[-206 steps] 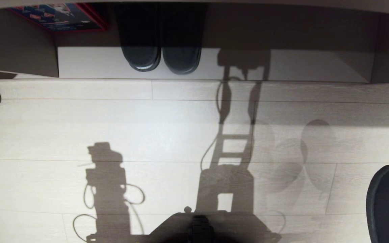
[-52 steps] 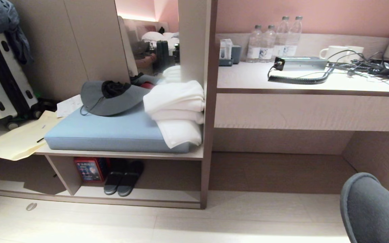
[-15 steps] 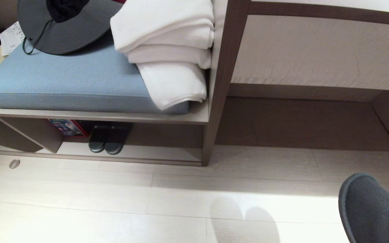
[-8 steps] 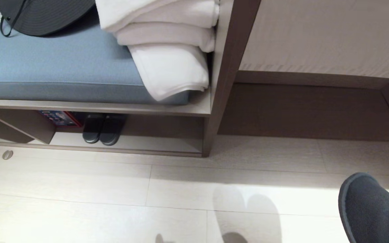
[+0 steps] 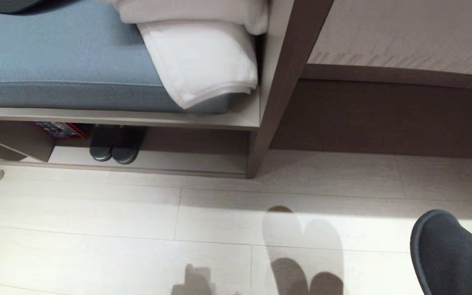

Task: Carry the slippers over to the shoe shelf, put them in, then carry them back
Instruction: Place the slippers on the floor

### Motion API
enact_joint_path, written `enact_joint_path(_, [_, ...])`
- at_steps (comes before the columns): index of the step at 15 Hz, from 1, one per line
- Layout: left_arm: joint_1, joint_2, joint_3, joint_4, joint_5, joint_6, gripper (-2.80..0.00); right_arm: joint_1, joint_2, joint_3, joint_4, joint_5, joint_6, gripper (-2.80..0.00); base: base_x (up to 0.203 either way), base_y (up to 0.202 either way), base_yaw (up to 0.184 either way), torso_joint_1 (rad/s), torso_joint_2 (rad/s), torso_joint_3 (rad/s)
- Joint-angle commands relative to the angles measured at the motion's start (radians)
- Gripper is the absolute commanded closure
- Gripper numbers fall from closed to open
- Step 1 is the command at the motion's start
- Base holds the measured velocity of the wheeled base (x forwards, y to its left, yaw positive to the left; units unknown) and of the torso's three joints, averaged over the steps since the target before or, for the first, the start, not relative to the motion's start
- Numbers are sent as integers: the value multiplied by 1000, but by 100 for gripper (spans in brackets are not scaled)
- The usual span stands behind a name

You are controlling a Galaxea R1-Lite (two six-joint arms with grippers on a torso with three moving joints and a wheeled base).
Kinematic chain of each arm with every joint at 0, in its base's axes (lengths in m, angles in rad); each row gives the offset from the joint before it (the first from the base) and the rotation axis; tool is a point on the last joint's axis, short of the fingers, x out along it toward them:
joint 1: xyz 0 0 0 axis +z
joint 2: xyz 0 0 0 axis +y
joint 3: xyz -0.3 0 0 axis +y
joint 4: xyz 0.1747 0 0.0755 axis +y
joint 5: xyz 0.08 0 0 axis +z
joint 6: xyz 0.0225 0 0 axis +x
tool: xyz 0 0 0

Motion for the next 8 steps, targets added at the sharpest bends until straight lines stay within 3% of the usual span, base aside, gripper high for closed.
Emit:
enact_joint_path(1, [0, 0, 0, 0, 0, -1, 0, 0, 1, 0, 0, 0, 0, 0, 0, 0, 0, 0, 4, -197])
enact_joint_path(8, [0, 0, 0, 0, 0, -1, 0, 0, 1, 0, 0, 0, 1, 0, 0, 0, 0, 1, 4, -198])
